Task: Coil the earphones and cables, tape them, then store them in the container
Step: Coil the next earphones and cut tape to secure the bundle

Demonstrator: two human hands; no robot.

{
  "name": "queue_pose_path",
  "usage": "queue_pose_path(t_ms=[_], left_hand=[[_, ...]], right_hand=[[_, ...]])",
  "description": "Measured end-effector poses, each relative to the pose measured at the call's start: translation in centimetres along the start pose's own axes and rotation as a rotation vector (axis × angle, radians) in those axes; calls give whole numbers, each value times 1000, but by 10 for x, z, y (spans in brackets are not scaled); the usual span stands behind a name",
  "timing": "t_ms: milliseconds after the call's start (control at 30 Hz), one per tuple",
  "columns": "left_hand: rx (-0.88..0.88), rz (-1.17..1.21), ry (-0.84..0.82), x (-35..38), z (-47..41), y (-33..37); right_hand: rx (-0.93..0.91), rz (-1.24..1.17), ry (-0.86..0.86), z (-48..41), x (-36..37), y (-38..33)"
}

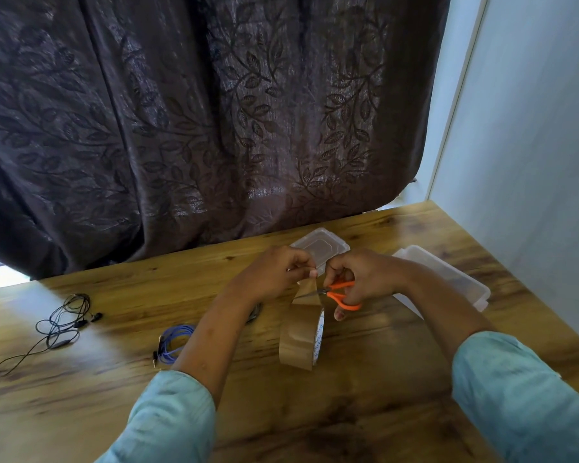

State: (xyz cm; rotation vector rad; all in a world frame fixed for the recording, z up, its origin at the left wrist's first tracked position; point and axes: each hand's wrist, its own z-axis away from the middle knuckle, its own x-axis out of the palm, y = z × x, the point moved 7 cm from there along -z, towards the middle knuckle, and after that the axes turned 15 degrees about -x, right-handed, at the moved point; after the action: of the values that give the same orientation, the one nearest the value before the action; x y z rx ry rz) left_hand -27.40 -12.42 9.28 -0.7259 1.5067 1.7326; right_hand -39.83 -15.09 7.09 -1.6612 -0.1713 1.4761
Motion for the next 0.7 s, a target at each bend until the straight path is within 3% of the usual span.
queue_pose_path(t_ms=[567, 700], left_hand=[[-9, 17, 13, -1, -4, -3], [-44, 163, -1, 0, -3, -7]], right_hand=[[-7, 58, 54, -2, -9, -4], [-15, 107, 76, -3, -12, -4]])
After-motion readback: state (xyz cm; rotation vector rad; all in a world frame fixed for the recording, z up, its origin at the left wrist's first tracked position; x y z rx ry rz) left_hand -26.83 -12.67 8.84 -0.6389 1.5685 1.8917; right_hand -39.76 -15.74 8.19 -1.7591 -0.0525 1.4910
